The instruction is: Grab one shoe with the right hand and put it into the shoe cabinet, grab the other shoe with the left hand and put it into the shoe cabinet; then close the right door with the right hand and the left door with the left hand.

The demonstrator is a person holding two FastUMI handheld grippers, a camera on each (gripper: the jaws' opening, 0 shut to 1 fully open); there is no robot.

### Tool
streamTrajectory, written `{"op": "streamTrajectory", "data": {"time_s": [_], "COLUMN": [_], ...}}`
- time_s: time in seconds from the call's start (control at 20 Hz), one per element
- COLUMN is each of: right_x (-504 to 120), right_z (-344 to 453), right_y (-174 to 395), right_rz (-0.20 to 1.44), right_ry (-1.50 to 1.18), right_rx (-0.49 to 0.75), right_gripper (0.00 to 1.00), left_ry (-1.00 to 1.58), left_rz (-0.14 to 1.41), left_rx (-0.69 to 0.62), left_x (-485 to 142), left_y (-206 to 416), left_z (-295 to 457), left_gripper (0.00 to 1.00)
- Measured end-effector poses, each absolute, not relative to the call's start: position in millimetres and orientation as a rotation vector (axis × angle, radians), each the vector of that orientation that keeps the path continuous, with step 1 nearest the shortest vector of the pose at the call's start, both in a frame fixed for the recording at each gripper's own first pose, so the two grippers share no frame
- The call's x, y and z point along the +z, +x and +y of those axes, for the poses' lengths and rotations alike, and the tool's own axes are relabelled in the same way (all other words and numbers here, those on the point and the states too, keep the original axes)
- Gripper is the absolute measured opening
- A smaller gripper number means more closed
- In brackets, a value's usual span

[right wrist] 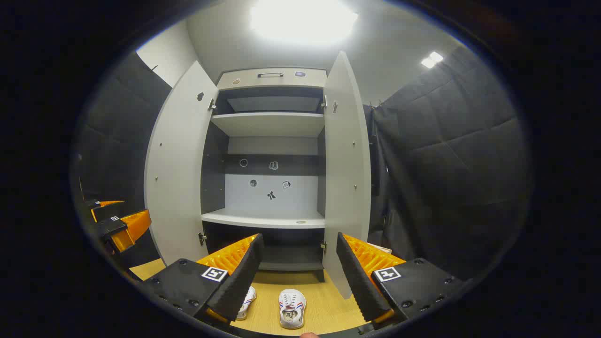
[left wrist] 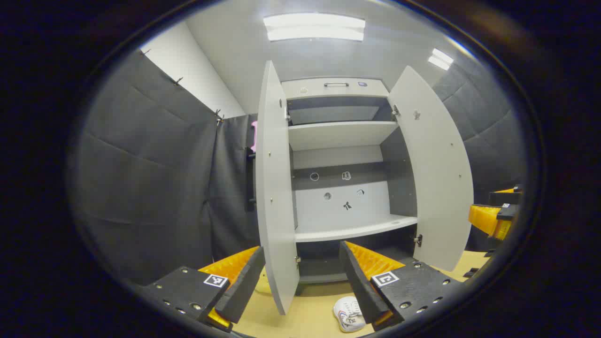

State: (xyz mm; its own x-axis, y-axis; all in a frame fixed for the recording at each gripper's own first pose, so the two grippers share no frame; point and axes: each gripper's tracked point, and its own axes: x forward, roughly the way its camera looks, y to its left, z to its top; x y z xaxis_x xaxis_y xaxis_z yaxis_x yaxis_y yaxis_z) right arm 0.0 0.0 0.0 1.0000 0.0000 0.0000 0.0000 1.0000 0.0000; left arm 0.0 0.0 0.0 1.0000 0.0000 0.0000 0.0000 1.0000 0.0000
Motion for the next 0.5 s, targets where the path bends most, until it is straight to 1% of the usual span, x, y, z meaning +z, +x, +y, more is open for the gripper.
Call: {"op": "streamTrajectory", "data": {"time_s": [0.5], "right_x": [-11], "right_z": [-12], "right_y": [3], "right_rz": [0.022], "right_ry": [0.029], "right_rx": [0.008], "right_gripper": [0.98], "left_ry": [0.020], "left_rz": [0.018], "left_rx": [0.014], "left_x": [2], "left_y": [-10], "left_z": [-8], "left_gripper": [0.95]}}
